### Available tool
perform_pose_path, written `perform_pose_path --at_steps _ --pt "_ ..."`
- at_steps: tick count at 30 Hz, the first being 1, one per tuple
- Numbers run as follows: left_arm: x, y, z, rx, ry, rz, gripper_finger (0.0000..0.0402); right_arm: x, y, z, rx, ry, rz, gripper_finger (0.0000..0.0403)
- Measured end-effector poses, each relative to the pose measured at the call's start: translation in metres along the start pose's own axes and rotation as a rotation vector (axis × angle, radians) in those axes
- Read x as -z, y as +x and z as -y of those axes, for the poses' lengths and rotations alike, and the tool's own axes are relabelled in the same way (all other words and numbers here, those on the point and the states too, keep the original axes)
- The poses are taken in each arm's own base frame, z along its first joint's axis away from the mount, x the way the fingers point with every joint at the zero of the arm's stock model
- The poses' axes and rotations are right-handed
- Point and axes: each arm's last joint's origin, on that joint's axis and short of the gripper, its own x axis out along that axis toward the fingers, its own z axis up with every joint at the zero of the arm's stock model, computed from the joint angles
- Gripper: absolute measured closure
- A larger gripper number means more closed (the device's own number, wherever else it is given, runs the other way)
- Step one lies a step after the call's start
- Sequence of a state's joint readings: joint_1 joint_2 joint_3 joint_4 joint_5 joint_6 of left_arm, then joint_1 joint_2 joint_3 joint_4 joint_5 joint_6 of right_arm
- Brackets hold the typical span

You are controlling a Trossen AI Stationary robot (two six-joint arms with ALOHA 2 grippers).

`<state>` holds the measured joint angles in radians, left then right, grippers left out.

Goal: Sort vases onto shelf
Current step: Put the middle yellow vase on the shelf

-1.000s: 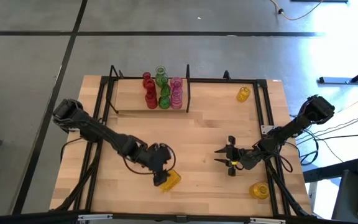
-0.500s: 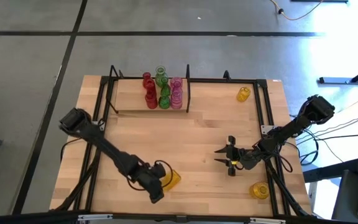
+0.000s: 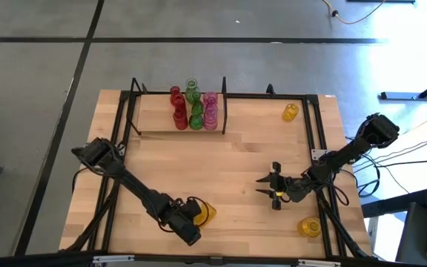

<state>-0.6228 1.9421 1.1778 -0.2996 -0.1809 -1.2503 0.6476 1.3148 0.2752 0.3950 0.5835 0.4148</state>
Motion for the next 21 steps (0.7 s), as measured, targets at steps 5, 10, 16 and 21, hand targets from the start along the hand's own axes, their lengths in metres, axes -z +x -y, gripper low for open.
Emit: perform_pose_path --at_steps 5,10,16,21 --pt "0.0017 0.0036 -0.0007 -0.021 0.014 0.034 0.0119 0.0 0.0 0.0 0.001 0.0 0.0 0.0253" --pt "0.0017 0.0042 -0.0014 -0.037 0.038 0.066 0.0155 -0.0001 0.0 0.0 0.001 -0.001 0.0 0.0253" --pt "0.0011 0.0036 -0.0025 -0.049 0.066 0.079 0.0202 -0.0001 0.0 0.0 0.001 0.0 0.001 0.0253" --pt "-0.0005 -0.0005 -0.0009 -0.039 0.091 0.088 0.0226 -0.0007 0.0 -0.0002 0.0 0.003 0.006 0.0253"
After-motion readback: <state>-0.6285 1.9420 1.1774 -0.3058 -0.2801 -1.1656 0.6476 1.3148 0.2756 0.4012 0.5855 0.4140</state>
